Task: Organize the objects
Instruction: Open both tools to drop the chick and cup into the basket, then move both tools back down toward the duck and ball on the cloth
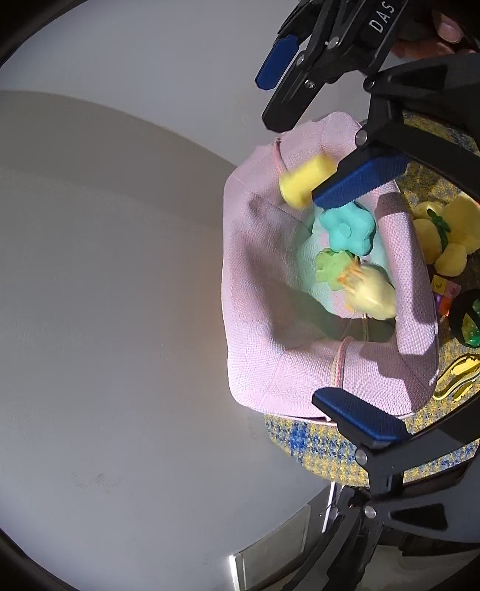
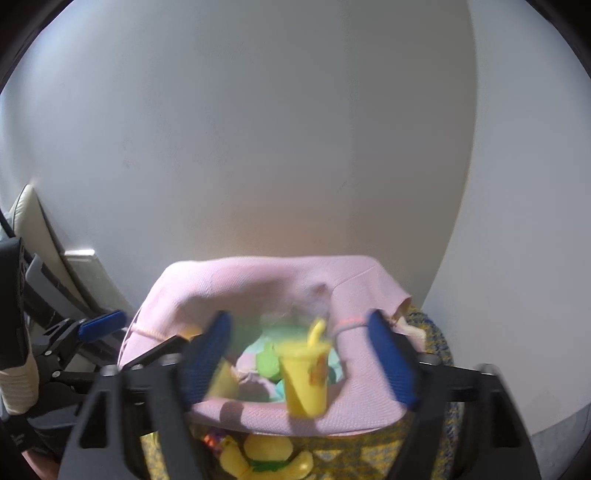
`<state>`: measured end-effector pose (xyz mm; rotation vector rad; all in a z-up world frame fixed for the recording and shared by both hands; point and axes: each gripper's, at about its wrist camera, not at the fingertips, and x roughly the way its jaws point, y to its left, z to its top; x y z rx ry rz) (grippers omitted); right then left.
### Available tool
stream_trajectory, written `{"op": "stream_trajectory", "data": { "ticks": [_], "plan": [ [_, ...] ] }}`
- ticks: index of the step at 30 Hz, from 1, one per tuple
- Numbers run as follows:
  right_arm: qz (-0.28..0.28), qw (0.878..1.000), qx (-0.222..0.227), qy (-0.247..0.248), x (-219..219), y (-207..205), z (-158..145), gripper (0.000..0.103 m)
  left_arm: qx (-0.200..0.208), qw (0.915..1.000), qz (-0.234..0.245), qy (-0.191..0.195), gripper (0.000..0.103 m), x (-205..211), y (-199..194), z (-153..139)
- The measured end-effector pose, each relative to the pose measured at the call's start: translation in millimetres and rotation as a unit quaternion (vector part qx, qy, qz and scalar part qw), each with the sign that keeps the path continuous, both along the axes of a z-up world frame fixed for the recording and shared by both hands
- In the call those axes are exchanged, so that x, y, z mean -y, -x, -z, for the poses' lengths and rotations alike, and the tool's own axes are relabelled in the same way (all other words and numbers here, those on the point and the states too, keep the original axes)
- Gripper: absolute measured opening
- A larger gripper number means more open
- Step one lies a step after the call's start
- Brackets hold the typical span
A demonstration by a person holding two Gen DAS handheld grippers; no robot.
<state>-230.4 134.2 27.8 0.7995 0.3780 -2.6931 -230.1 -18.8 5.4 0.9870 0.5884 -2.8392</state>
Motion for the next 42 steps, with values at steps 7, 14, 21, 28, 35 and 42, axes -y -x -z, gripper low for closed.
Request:
{"op": "stream_trajectory", "data": {
  "ticks": [7, 14, 21, 28, 35, 42],
  "plan": [
    [0.006, 1.0, 0.002, -0.001, -2.2, -5.9, 1.6, 0.083, 0.004, 0.9998, -0.016, -0.011, 0.103, 8.5, -8.0, 2.5],
    [0.008, 1.0, 0.002, 0.002, -3.6, -18.8, -6.0, 0.083, -0.001, 0.9997, -0.023, -0.001, 0.103, 7.3, -20.0, -9.4],
    [0.011, 1.0, 0.0, 0.003, -6.6, -37.1, -14.1, 0.088, -0.009, 0.9994, -0.032, 0.001, 0.103, 7.2, -39.7, -23.3],
    [0.01, 1.0, 0.0, 0.006, -10.2, -53.4, -17.7, 0.088, -0.018, 0.9993, -0.034, 0.005, 0.103, 5.7, -59.4, -31.6],
    [0.01, 1.0, -0.006, 0.008, -15.9, -77.5, -25.9, 0.089, -0.027, 0.9988, -0.039, 0.009, 0.103, 3.6, -80.3, -38.0],
    [0.012, 1.0, -0.003, 0.007, -21.9, -92.8, -20.4, 0.089, -0.025, 0.9989, -0.039, 0.007, 0.103, -1.5, -94.8, -31.9]
  ]
}}
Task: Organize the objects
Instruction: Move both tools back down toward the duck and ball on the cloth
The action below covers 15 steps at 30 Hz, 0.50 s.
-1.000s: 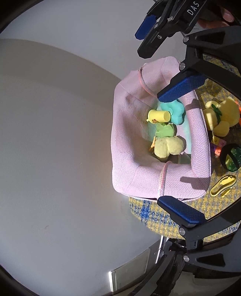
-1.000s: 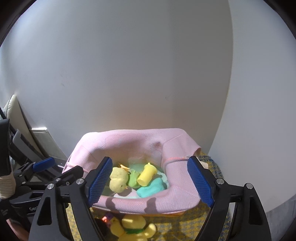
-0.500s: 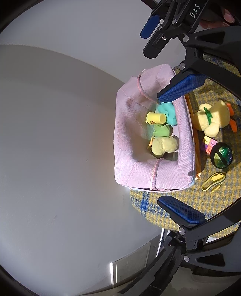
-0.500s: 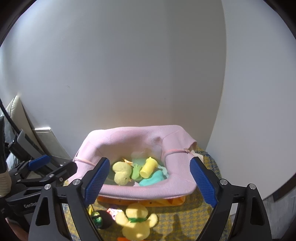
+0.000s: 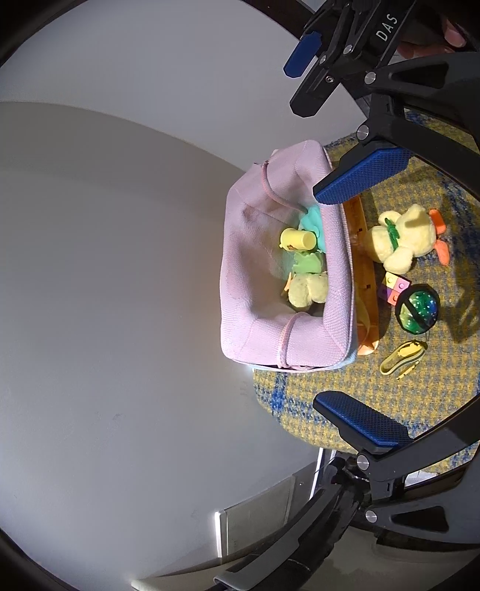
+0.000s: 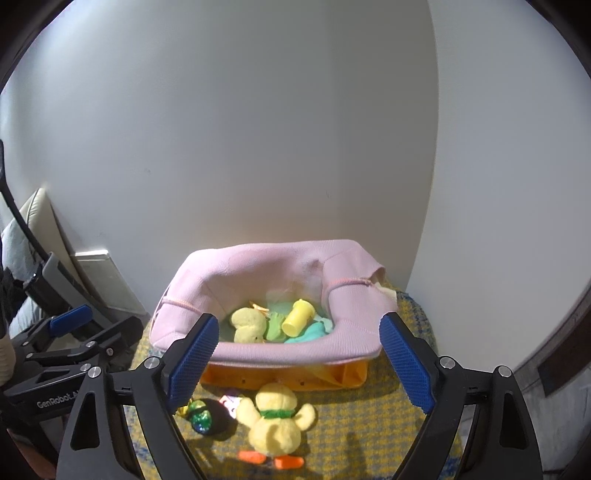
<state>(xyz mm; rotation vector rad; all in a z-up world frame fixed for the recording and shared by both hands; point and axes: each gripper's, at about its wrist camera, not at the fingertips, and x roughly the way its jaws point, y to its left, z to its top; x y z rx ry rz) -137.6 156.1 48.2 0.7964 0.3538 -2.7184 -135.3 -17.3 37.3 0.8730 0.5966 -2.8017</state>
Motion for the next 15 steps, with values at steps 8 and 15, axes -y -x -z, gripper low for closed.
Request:
{"op": "stream_trajectory", "data": {
  "ticks": [8, 15],
  "plan": [
    [0.001, 1.0, 0.006, -0.004, -4.7, -11.5, 10.2, 0.089, 0.003, 1.0, -0.002, -0.001, 0.103, -3.1, -13.3, 9.2],
    [0.001, 1.0, 0.013, -0.008, -5.5, -19.1, 21.3, 0.089, 0.007, 1.0, -0.006, -0.002, 0.103, -1.5, -22.7, 18.9]
  ]
}}
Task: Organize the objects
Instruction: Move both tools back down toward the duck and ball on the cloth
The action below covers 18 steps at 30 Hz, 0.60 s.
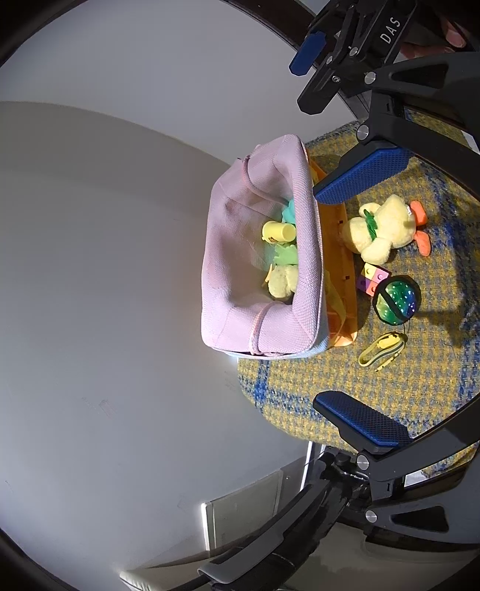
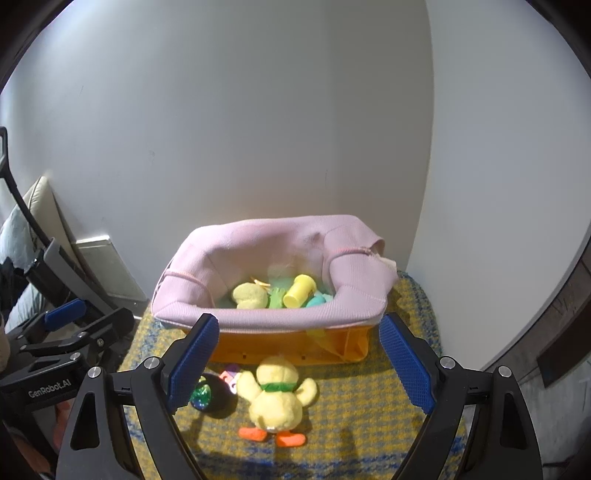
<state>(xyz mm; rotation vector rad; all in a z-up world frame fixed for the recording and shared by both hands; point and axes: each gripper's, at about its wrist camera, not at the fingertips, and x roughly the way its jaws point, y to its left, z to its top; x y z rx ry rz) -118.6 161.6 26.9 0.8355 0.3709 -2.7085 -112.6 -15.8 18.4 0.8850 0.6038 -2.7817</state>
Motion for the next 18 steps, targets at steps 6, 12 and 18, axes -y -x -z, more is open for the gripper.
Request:
{"op": "stream_trajectory", "data": {
  "ticks": [6, 12, 18],
  "plan": [
    [-0.001, 1.0, 0.006, -0.007, 2.7, -3.9, 11.5, 0.089, 0.009, 0.9999, -0.006, -0.008, 0.103, 4.0, -7.3, 14.6],
    [-0.002, 1.0, 0.016, -0.014, 6.3, -4.3, 24.1, 0.089, 0.011, 0.9997, -0.017, -0.012, 0.103, 8.5, -12.1, 27.9],
    [-0.002, 0.999, 0.025, -0.021, 9.2, -2.9, 38.5, 0.089, 0.017, 0.9993, -0.027, -0.02, 0.103, 14.0, -16.2, 43.4]
  ]
}}
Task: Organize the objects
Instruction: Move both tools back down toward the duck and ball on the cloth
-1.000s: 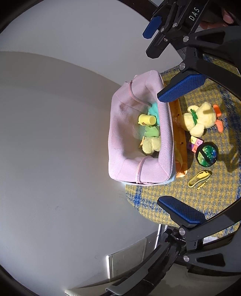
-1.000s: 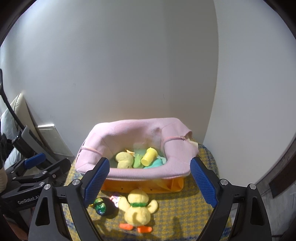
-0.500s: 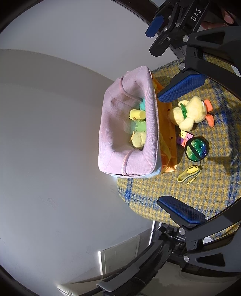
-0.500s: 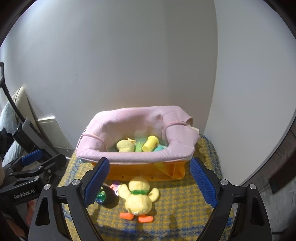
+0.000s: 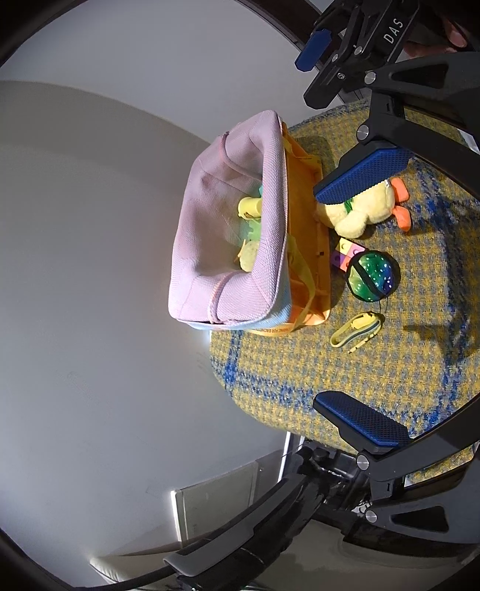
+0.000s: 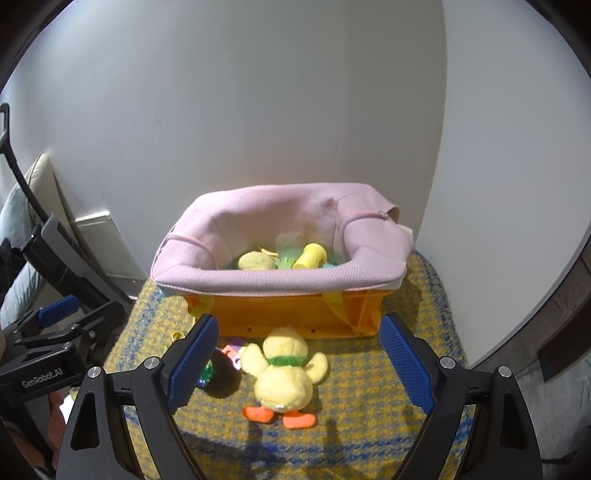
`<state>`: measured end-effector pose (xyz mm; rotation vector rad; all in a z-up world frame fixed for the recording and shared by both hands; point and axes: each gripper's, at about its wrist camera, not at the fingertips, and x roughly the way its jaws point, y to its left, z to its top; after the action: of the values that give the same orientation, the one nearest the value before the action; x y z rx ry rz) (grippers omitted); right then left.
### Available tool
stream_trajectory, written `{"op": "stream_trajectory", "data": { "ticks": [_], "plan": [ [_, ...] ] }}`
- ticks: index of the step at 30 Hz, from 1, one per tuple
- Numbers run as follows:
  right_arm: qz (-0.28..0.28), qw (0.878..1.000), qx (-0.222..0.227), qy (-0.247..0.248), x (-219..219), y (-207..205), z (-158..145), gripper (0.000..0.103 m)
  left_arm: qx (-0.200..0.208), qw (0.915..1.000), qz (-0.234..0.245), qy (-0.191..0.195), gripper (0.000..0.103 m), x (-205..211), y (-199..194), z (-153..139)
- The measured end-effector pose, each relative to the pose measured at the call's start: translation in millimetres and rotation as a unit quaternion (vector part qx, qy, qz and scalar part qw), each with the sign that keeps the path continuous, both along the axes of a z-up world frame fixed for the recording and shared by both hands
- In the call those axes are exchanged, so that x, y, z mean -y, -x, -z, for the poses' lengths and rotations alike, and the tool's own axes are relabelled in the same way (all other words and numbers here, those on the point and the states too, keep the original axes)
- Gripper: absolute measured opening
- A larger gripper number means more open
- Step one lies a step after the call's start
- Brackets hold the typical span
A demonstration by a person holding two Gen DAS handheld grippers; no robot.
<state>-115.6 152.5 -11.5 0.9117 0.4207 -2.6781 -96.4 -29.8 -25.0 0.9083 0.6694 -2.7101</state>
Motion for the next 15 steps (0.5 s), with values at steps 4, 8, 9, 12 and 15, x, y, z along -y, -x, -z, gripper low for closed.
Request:
{"op": "stream_trajectory", "data": {
  "ticks": [4, 8, 9, 12, 15],
  "plan": [
    [0.004, 1.0, 0.009, -0.005, 0.5, 2.2, 11.0, 0.089, 0.007, 1.0, 0.0, -0.007, 0.103, 0.4, -0.5, 12.1],
    [0.011, 1.0, 0.019, -0.011, 2.0, 4.1, 22.4, 0.089, 0.015, 0.9998, -0.003, -0.013, 0.103, -0.9, -0.7, 24.3],
    [0.011, 1.0, 0.023, -0.013, 2.7, 4.9, 26.1, 0.089, 0.017, 0.9998, -0.003, -0.013, 0.103, -1.1, -1.0, 27.4],
    [0.011, 0.999, 0.028, -0.02, 5.1, 7.1, 34.5, 0.089, 0.02, 0.9997, -0.005, -0.013, 0.103, -1.3, -1.9, 36.0],
    [0.011, 0.999, 0.036, -0.024, 6.9, 10.5, 43.8, 0.089, 0.028, 0.9994, -0.007, -0.019, 0.103, -1.2, -0.9, 45.9]
  ]
}}
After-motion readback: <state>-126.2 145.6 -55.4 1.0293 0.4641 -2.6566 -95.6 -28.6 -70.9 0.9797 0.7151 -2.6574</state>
